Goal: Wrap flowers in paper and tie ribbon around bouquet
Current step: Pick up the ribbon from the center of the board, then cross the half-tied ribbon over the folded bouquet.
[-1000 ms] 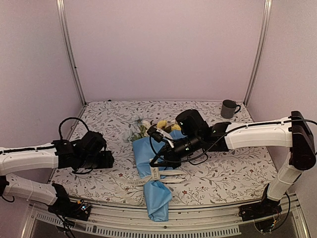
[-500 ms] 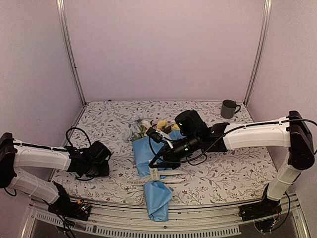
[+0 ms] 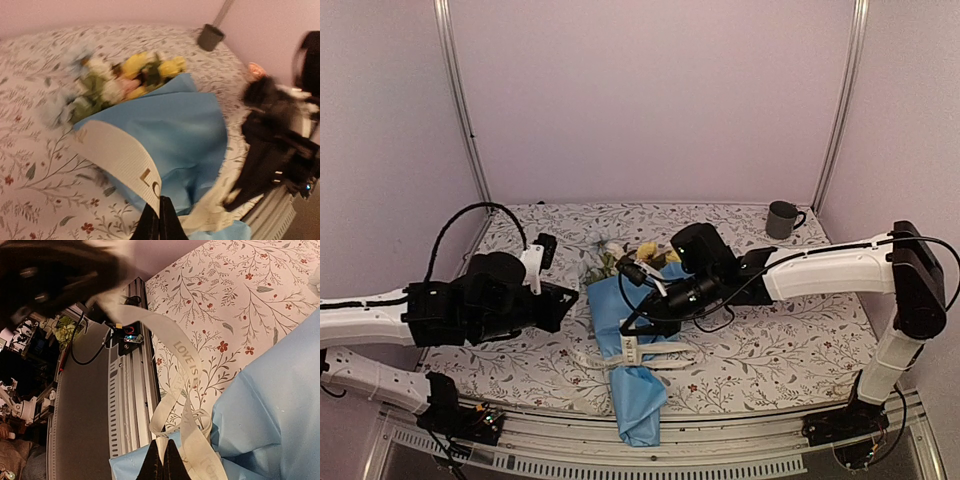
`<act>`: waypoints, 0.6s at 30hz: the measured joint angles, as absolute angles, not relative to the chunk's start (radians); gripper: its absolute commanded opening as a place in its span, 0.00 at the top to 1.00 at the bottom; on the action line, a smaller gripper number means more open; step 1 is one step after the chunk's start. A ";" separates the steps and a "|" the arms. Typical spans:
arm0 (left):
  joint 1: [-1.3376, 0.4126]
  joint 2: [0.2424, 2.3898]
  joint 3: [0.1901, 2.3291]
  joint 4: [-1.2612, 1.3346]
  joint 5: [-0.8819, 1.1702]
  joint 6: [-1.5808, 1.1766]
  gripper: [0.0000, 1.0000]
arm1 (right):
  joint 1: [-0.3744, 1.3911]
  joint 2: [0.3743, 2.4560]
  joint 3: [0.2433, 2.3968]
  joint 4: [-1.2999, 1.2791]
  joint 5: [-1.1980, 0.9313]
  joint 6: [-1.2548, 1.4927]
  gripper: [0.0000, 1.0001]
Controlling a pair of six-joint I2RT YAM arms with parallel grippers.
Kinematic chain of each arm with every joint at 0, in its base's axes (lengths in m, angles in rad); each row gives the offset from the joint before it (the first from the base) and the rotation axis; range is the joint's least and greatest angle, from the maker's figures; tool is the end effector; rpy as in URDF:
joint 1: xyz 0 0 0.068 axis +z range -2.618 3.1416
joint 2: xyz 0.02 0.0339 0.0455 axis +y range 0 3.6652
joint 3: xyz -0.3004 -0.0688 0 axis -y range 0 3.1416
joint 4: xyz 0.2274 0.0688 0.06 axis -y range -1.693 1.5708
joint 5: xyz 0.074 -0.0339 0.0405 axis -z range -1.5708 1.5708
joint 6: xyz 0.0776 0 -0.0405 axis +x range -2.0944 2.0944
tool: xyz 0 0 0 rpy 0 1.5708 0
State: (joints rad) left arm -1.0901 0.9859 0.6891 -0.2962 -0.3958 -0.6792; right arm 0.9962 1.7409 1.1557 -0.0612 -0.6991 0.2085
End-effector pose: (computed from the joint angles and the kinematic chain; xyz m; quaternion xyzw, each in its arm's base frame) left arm 0.1236 -0.1723 0.2735 0.0862 0.8663 -0.2463 0.4260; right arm 0.1755 0.3629 0.2536 -0.4637 0.7180 0.4900 0.1715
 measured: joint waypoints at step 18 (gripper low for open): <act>-1.486 1.522 1.148 0.130 0.094 0.105 1.00 | 0.865 1.806 1.259 -0.074 -0.807 0.252 1.00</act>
State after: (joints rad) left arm -1.4860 1.5223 1.1477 0.1303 0.0940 0.1051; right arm 0.8650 1.8065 1.2594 -0.0738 -0.8070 0.2520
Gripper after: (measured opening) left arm 0.004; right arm 0.008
